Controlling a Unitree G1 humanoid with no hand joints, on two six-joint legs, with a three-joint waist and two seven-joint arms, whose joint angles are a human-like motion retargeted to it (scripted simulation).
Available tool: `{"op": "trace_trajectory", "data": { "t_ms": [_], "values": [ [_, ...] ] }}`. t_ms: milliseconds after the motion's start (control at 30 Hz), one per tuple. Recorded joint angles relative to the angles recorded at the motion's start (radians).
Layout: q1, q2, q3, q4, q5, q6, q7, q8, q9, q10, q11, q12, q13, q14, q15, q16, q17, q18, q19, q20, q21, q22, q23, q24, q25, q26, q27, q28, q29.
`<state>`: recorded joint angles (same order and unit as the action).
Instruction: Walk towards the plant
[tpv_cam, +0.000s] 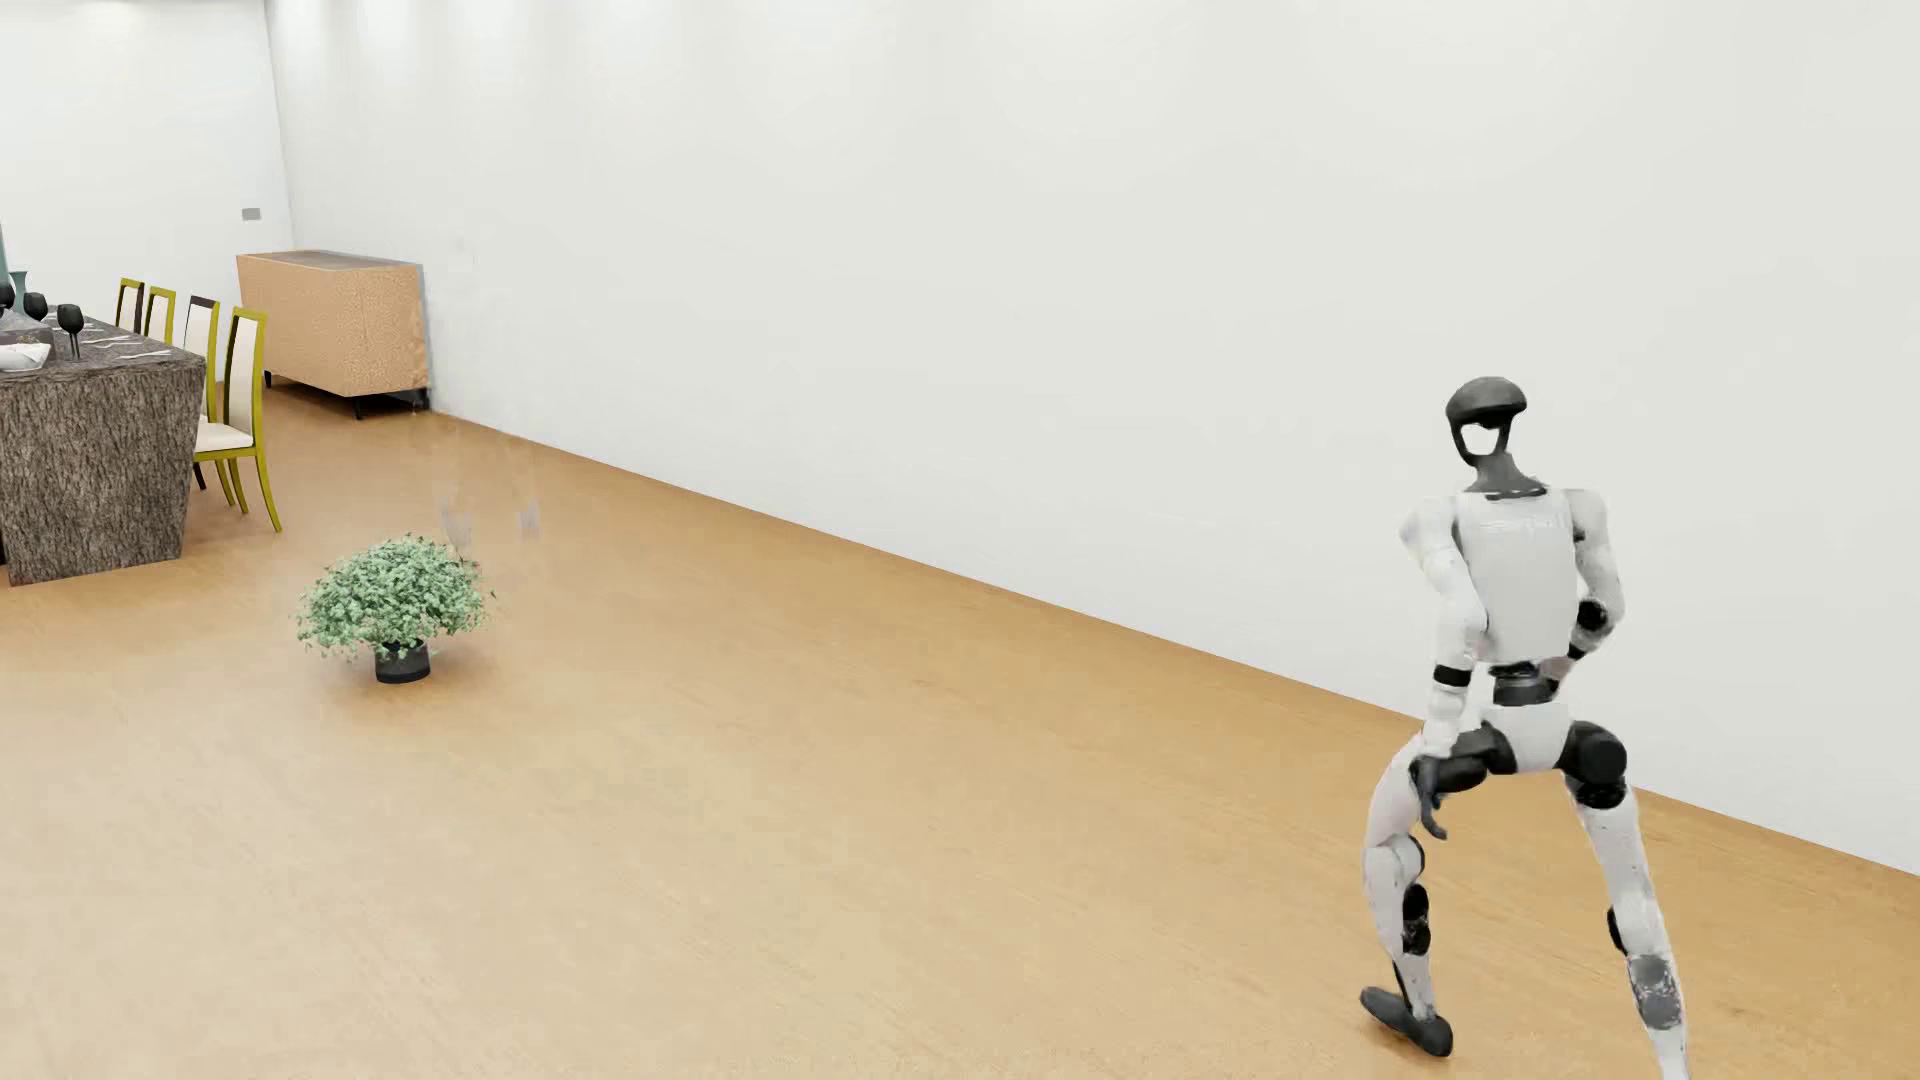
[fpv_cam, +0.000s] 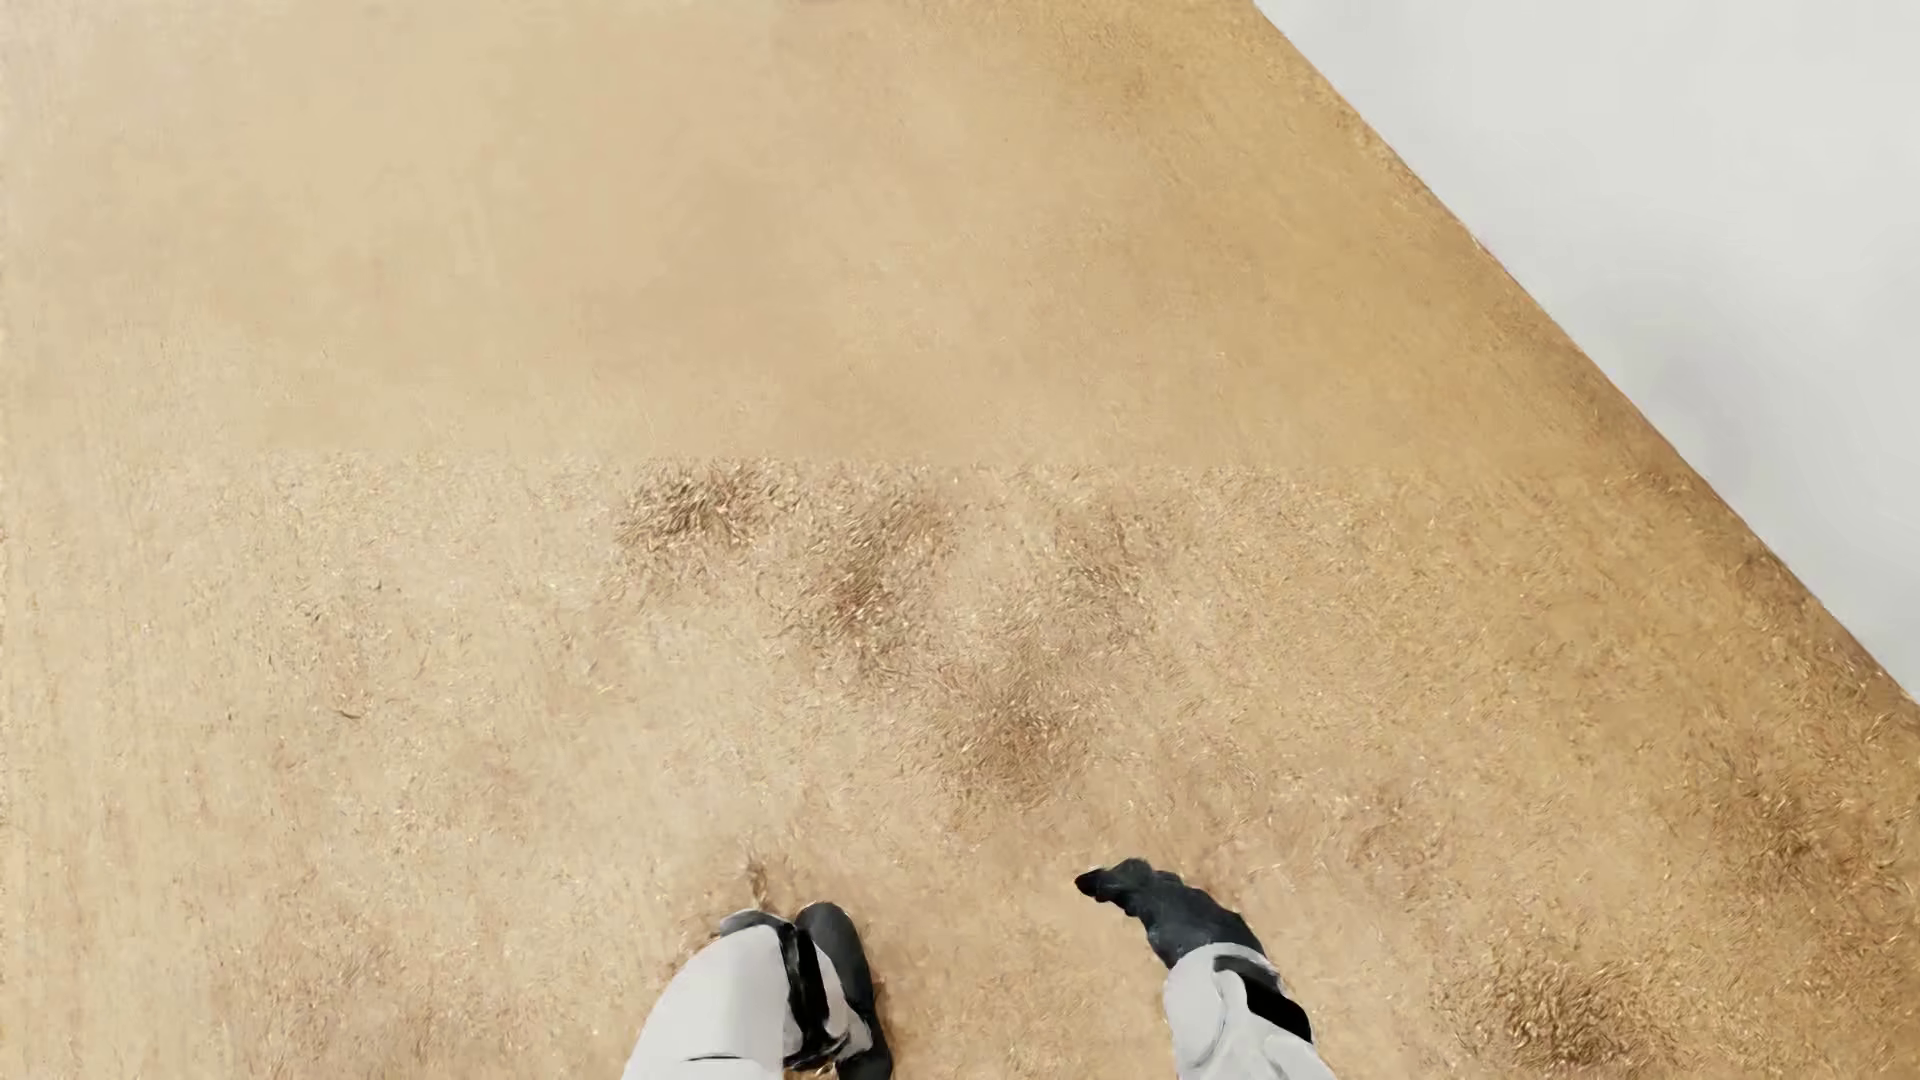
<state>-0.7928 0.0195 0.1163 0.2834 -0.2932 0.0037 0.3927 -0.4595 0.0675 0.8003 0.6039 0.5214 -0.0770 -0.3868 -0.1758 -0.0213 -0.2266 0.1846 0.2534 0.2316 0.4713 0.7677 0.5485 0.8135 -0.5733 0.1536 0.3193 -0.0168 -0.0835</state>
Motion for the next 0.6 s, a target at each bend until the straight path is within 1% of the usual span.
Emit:
{"op": "trace_trajectory", "data": {
  "t_ms": [33,67,100,133,167,200,233,267,300,333,367,400,433,467,500,533,567,600],
  "values": [
    [0.039,-0.062,-0.006,-0.039,-0.049,-0.003,-0.003,0.090,0.004,0.007,0.159,-0.010,0.030,-0.032,0.176,-0.002,-0.008,0.008,-0.019,-0.012,-0.029,0.023,0.060,0.012,0.039,0.021,0.030,-0.020,-0.026],
    [0.089,-0.142,-0.016,-0.083,-0.115,-0.009,-0.009,0.110,0.007,-0.007,0.331,-0.033,0.059,-0.064,0.267,0.013,-0.013,0.004,-0.145,-0.037,-0.051,0.042,0.134,0.036,0.078,0.035,0.059,-0.062,-0.040],
    [0.150,-0.258,-0.037,-0.137,-0.101,-0.014,-0.021,0.185,0.011,-0.046,0.495,-0.071,0.086,-0.088,0.189,0.036,-0.018,-0.008,-0.253,-0.067,-0.060,0.050,0.210,0.066,0.105,0.032,0.087,-0.095,-0.034],
    [0.224,-0.392,-0.058,-0.191,-0.043,-0.016,-0.043,0.262,0.014,-0.117,0.620,-0.123,0.119,-0.096,0.128,0.062,-0.023,-0.028,-0.272,-0.091,-0.060,0.048,0.272,0.090,0.119,0.020,0.110,-0.092,-0.012],
    [0.311,-0.518,-0.075,-0.241,0.026,-0.014,-0.074,0.308,0.012,-0.216,0.677,-0.183,0.163,-0.087,0.086,0.083,-0.027,-0.045,-0.235,-0.110,-0.052,0.039,0.310,0.103,0.123,0.006,0.117,-0.055,0.016],
    [0.406,-0.632,-0.089,-0.280,0.079,-0.010,-0.107,0.324,0.005,-0.324,0.663,-0.243,0.216,-0.069,0.069,0.097,-0.036,-0.059,-0.204,-0.133,-0.039,0.023,0.326,0.106,0.123,-0.010,0.104,-0.010,0.049],
    [0.493,-0.728,-0.103,-0.305,0.114,-0.004,-0.144,0.315,-0.004,-0.416,0.589,-0.303,0.271,-0.062,0.062,0.113,-0.040,-0.071,-0.157,-0.157,-0.026,0.000,0.319,0.102,0.123,-0.040,0.089,0.014,0.092],
    [0.563,-0.807,-0.118,-0.322,0.129,0.003,-0.183,0.294,-0.014,-0.466,0.475,-0.358,0.333,-0.076,0.051,0.125,-0.051,-0.081,-0.161,-0.191,-0.036,-0.038,0.295,0.090,0.131,-0.080,0.068,0.015,0.140],
    [0.619,-0.869,-0.135,-0.338,0.129,0.007,-0.226,0.279,-0.021,-0.474,0.329,-0.411,0.405,-0.113,0.038,0.133,-0.059,-0.088,-0.153,-0.235,-0.077,-0.091,0.254,0.069,0.138,-0.125,0.052,0.004,0.175],
    [0.675,-0.911,-0.151,-0.348,0.128,0.008,-0.268,0.272,-0.025,-0.476,0.143,-0.459,0.477,-0.154,0.062,0.141,-0.052,-0.095,-0.153,-0.280,-0.142,-0.158,0.202,0.038,0.137,-0.171,0.043,0.002,0.176],
    [0.735,-0.934,-0.167,-0.353,0.144,0.007,-0.302,0.303,-0.028,-0.476,-0.066,-0.494,0.540,-0.191,0.067,0.144,-0.032,-0.103,-0.158,-0.312,-0.218,-0.228,0.153,-0.004,0.123,-0.210,0.039,0.028,0.136],
    [0.796,-0.934,-0.181,-0.347,0.157,0.007,-0.324,0.339,-0.030,-0.474,-0.215,-0.502,0.585,-0.210,0.042,0.140,-0.005,-0.116,-0.091,-0.326,-0.281,-0.294,0.122,-0.064,0.100,-0.238,0.040,0.081,0.076],
    [0.853,-0.925,-0.194,-0.330,0.165,0.008,-0.328,0.339,-0.032,-0.444,-0.231,-0.481,0.600,-0.177,0.047,0.135,0.021,-0.126,-0.143,-0.333,-0.315,-0.351,0.115,-0.138,0.072,-0.258,0.050,0.142,0.031],
    [0.878,-0.916,-0.206,-0.297,0.187,0.013,-0.328,0.362,-0.030,-0.360,-0.131,-0.437,0.591,-0.070,0.084,0.141,0.042,-0.144,-0.233,-0.348,-0.323,-0.394,0.128,-0.211,0.045,-0.268,0.068,0.182,0.020],
    [0.847,-0.888,-0.212,-0.253,0.197,0.021,-0.330,0.351,-0.025,-0.193,-0.048,-0.381,0.561,0.134,0.127,0.164,0.064,-0.158,-0.230,-0.368,-0.318,-0.422,0.153,-0.264,0.024,-0.260,0.087,0.177,0.039],
    [0.753,-0.838,-0.210,-0.200,0.201,0.030,-0.321,0.331,-0.018,0.056,0.018,-0.325,0.516,0.399,0.101,0.185,0.080,-0.227,-0.271,-0.385,-0.320,-0.431,0.178,-0.286,0.011,-0.231,0.103,0.131,0.067],
    [0.623,-0.774,-0.196,-0.140,0.216,0.042,-0.309,0.312,-0.011,0.296,0.045,-0.286,0.459,0.481,0.034,0.199,0.093,-0.235,-0.288,-0.389,-0.323,-0.416,0.196,-0.264,0.003,-0.185,0.115,0.075,0.086],
    [0.479,-0.690,-0.173,-0.121,0.237,0.053,-0.311,0.296,-0.004,0.463,0.027,-0.262,0.390,0.386,-0.033,0.205,0.102,-0.161,-0.277,-0.377,-0.320,-0.374,0.211,-0.205,-0.019,-0.136,0.112,0.050,0.086]
  ]
}}
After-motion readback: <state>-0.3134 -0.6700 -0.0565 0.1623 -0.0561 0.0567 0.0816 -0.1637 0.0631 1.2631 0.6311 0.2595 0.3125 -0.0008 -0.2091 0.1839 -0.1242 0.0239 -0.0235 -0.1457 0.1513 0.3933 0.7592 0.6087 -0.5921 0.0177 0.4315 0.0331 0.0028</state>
